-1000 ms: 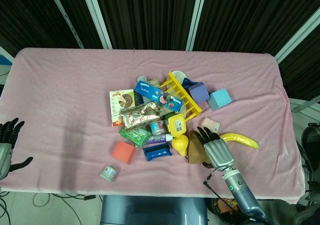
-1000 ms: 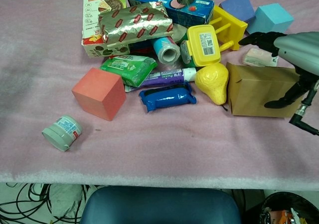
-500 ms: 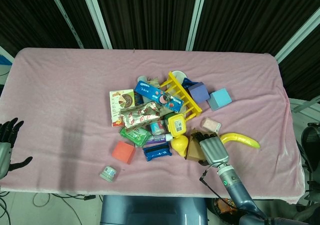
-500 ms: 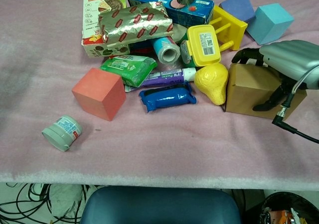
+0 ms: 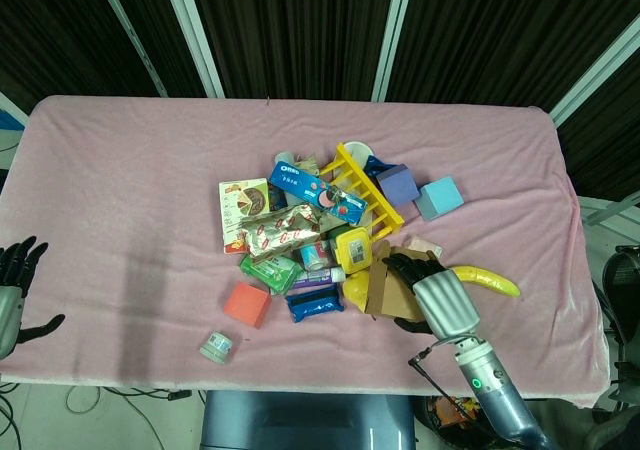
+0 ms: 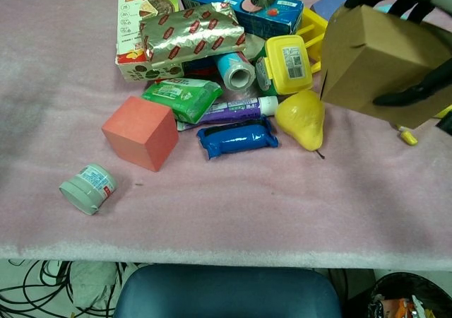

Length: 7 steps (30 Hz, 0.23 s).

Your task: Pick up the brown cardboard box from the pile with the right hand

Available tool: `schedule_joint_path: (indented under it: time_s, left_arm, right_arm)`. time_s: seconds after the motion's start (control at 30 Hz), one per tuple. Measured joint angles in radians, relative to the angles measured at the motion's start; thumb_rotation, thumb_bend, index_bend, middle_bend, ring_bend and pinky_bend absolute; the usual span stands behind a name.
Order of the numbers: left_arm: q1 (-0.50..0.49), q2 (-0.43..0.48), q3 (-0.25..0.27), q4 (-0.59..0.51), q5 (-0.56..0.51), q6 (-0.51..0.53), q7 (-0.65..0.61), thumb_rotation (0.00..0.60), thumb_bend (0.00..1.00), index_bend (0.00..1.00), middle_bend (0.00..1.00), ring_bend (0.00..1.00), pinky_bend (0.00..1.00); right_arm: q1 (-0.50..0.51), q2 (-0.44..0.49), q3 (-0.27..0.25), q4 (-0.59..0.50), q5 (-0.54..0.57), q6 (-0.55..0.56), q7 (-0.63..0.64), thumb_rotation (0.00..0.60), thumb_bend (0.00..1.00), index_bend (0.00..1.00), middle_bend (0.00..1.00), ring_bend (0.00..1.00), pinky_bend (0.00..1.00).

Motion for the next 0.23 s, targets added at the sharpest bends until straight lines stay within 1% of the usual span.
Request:
schedule_joint_path:
  time_s: [0.13,0.23]
  left_arm:
    - [0.000,0.000,0.002,0.000,0.004,0.001,-0.001,0.600,0.00,0.00,0.00,0.00,0.00]
    - [0.001,0.001,0.004,-0.003,0.008,0.002,-0.002,0.600,0.00,0.00,0.00,0.00,0.00]
  right_arm:
    - [-0.031,0.062,-0.040,-0.067,-0.069,0.046,0.066,0.600,0.31,0.74,0.60,0.58,0.62]
    - [-0.050,0.086,-0.068,-0.111,-0.102,0.064,0.095,0.600,0.31,0.74,0.60,0.58,0.62]
